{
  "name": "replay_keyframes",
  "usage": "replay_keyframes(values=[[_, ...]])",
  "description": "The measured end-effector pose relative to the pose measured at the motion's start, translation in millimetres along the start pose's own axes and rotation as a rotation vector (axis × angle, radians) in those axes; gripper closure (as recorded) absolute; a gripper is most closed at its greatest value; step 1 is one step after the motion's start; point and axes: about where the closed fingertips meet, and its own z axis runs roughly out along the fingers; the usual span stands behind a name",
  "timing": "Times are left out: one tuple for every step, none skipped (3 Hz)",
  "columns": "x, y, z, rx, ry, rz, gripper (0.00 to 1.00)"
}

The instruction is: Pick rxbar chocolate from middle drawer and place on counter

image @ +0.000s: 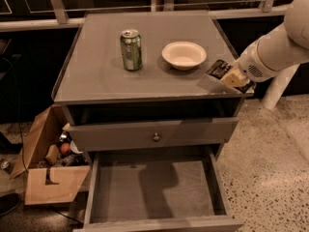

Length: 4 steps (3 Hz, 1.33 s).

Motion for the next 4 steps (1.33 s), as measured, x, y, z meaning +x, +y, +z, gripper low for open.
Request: replay_keyframes(values=[[-5, -9, 16, -0.035, 0.011, 0.028, 1.0], [-7, -21, 33, -0.035, 0.038, 0.048, 1.0], [-7, -30, 45, -0.032, 0.064, 0.056, 1.0], [-5, -36, 56, -0.037, 0.085, 0.065, 1.0]])
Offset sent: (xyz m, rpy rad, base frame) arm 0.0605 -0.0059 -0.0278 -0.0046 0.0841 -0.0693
